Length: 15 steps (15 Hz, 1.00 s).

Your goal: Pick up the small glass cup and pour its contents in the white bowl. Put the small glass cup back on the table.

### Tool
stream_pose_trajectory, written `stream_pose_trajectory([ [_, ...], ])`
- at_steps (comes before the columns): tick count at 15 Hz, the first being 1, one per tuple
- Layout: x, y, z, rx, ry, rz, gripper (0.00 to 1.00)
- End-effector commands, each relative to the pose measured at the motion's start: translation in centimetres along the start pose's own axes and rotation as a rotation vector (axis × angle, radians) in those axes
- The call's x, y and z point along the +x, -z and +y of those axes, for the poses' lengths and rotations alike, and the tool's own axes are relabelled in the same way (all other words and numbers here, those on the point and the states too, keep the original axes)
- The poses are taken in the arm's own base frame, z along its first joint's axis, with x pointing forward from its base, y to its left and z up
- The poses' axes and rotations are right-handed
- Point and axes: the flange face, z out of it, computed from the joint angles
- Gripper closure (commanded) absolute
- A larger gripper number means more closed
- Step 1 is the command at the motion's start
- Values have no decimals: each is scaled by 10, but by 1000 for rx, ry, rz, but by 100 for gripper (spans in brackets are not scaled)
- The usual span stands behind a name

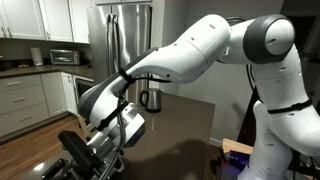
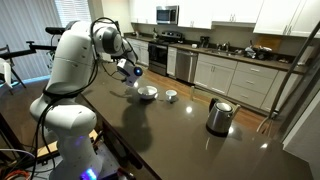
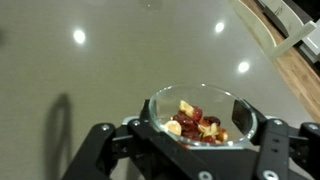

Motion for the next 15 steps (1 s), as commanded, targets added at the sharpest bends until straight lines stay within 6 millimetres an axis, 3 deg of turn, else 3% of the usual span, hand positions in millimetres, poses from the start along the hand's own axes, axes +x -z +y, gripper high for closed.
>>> stream_pose_trajectory([
  [1,0,2,-1,0,-1,-2,18],
  [2,1,3,-1,-1,-2,-2,18],
  [3,1,3,0,-2,-2,-2,43],
  [15,-1,42,-27,147,4,42,43],
])
